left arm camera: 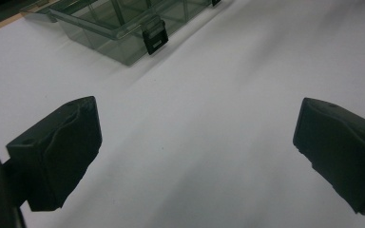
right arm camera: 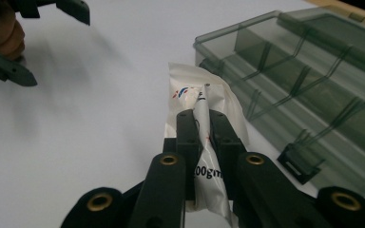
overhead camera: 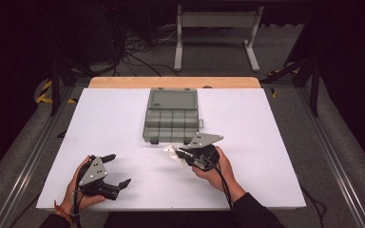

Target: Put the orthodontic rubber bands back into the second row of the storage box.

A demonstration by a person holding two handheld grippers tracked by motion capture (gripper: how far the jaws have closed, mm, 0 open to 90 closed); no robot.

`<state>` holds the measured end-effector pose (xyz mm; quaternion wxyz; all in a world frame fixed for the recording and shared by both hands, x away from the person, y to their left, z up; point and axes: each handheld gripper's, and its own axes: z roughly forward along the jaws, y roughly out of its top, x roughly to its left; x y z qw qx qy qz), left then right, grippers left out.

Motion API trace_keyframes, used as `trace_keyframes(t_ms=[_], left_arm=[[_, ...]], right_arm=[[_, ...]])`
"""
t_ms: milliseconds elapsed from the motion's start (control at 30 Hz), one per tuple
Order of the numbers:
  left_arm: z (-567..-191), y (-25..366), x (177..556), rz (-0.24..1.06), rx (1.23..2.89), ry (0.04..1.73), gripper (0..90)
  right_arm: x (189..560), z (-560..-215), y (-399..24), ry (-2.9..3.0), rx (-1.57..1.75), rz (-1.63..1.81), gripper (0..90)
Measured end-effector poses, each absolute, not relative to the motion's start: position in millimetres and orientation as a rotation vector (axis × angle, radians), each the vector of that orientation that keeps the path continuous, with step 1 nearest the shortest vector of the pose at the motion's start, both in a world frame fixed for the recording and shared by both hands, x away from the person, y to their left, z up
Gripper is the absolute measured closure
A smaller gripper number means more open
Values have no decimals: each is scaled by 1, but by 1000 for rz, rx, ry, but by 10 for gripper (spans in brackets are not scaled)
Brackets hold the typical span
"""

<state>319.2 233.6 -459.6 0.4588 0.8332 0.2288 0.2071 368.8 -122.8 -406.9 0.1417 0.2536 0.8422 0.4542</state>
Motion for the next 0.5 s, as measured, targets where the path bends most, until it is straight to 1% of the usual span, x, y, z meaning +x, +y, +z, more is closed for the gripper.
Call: trace_keyframes(t_ms=[233, 500], left_arm=[[-460, 233, 319, 506, 2054, 561, 26], [-459, 233, 319, 519, 2052, 572, 26]], right_arm=[[385, -387, -139, 2374, 748, 1333, 857], [417, -370, -153, 2363, 760, 1353, 855]])
